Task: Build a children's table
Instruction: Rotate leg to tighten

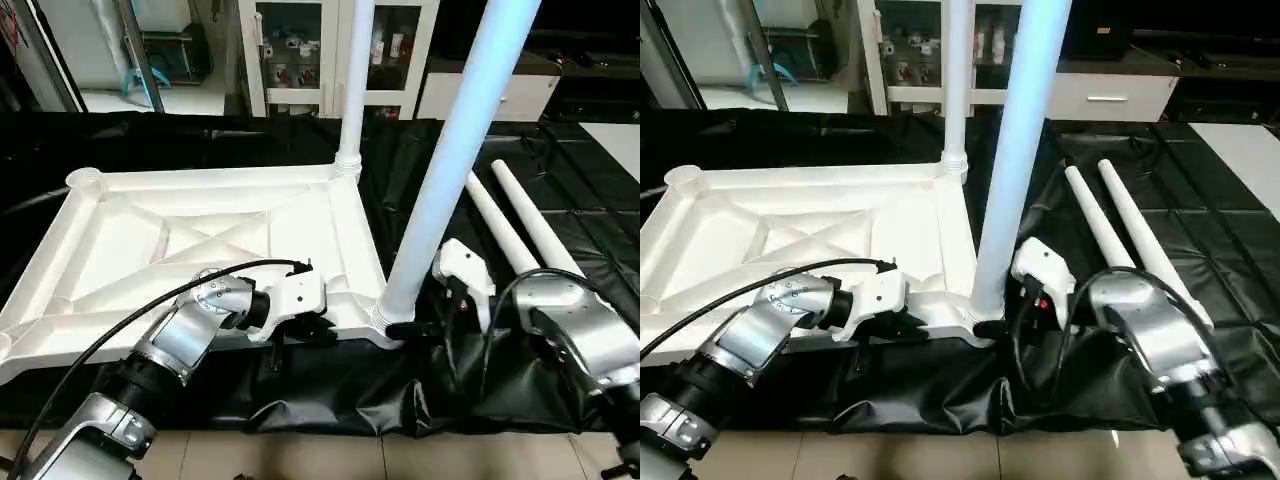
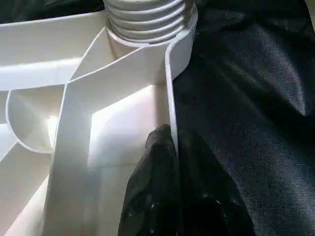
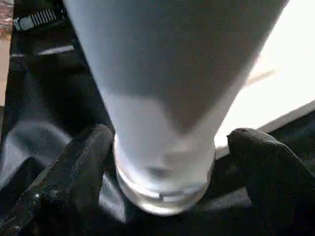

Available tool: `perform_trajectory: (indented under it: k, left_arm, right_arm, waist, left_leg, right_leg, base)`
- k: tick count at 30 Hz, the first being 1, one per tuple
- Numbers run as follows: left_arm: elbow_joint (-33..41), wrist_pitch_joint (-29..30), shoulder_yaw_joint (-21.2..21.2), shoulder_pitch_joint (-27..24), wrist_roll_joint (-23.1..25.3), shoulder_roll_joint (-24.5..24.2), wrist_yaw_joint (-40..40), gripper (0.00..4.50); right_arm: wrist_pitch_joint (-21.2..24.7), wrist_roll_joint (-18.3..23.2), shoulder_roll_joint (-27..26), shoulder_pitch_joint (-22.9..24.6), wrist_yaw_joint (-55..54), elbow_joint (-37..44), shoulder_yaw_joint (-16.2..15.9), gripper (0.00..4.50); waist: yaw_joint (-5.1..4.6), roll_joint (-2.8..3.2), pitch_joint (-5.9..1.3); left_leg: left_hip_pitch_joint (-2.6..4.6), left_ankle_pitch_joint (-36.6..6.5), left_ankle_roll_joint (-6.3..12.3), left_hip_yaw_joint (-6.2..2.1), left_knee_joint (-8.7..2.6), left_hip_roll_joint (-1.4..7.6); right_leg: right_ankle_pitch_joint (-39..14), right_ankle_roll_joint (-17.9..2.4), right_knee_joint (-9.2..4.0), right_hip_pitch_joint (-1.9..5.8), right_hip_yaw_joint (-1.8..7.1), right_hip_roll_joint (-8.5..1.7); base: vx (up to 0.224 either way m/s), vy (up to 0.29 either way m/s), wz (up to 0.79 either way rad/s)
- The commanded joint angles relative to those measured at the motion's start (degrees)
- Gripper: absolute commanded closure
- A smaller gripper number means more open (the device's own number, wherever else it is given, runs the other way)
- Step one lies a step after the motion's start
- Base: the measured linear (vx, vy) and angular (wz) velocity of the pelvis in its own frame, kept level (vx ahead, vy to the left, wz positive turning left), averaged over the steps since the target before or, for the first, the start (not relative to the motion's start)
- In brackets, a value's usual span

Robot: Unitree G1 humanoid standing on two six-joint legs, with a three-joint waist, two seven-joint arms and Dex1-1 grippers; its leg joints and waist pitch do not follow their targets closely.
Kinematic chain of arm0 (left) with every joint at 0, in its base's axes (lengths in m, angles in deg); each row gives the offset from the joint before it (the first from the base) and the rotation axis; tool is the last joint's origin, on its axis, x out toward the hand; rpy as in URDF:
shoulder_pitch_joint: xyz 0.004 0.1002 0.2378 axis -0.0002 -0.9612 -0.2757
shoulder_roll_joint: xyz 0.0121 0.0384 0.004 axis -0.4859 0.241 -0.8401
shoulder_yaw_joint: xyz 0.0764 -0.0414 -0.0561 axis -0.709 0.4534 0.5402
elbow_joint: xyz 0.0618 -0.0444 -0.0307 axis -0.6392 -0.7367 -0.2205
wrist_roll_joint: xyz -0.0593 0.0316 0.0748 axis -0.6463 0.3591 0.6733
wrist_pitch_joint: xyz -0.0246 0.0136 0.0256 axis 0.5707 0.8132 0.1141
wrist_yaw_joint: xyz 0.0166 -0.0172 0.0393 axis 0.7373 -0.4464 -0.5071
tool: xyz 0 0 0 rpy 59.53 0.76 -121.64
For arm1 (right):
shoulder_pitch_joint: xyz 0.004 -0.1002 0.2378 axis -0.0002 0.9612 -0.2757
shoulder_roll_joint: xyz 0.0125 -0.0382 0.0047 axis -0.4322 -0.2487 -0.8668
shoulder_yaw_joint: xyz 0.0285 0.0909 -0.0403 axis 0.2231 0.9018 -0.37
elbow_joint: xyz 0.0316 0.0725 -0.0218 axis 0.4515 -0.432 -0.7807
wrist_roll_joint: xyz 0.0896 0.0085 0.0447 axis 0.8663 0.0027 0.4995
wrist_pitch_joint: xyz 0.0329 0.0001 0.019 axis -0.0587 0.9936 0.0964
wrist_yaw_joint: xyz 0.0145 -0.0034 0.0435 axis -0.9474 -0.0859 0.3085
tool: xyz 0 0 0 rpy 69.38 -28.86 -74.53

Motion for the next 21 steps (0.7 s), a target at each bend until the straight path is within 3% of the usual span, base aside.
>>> perform_trajectory:
  k: [1, 8, 21]
  left_arm:
    - [-0.2, 0.2, -3.2, -1.1, 1.5, -0.2, 1.7, 4.5]
    - [0.1, 0.4, -3.1, -1.3, 1.6, -0.3, 1.5, 4.5]
    - [-0.5, 0.8, -2.8, -1.5, 1.6, -0.2, 0.6, 4.5]
  right_arm:
    - [-1.1, -0.9, -0.3, -1.1, 0.1, -0.4, -0.5, 0.79]
    - [-2.3, -1.4, -1.0, -1.4, 1.0, -1.7, -1.0, 1.56]
    - [-3.1, -1.9, -3.4, -0.6, -2.5, -4.2, 0.2, 1.8]
  waist:
    - [-0.13, -0.99, -3.29]
    - [-0.2, -1.1, -3.21]
    - [-0.49, -1.05, -3.15]
  left_leg:
    - [0.85, -12.4, 2.78, -0.8, -3.93, 2.12]
    - [0.86, -13.9, 2.48, -0.86, -4.0, 2.12]
    - [0.86, -14.5, 2.31, -0.83, -4.03, 2.06]
  right_leg:
    - [-13.2, -13.2, -3.08, 2.09, 1.51, -2.26]
    - [-16.0, -12.6, -3.3, 2.01, 1.5, -2.4]
    - [-16.5, -12.7, -3.4, 1.92, 1.49, -2.34]
  base:
    - [0.0, 0.0, 0.0]
    - [0.0, 0.0, 0.0]
    - [0.0, 0.0, 0.0]
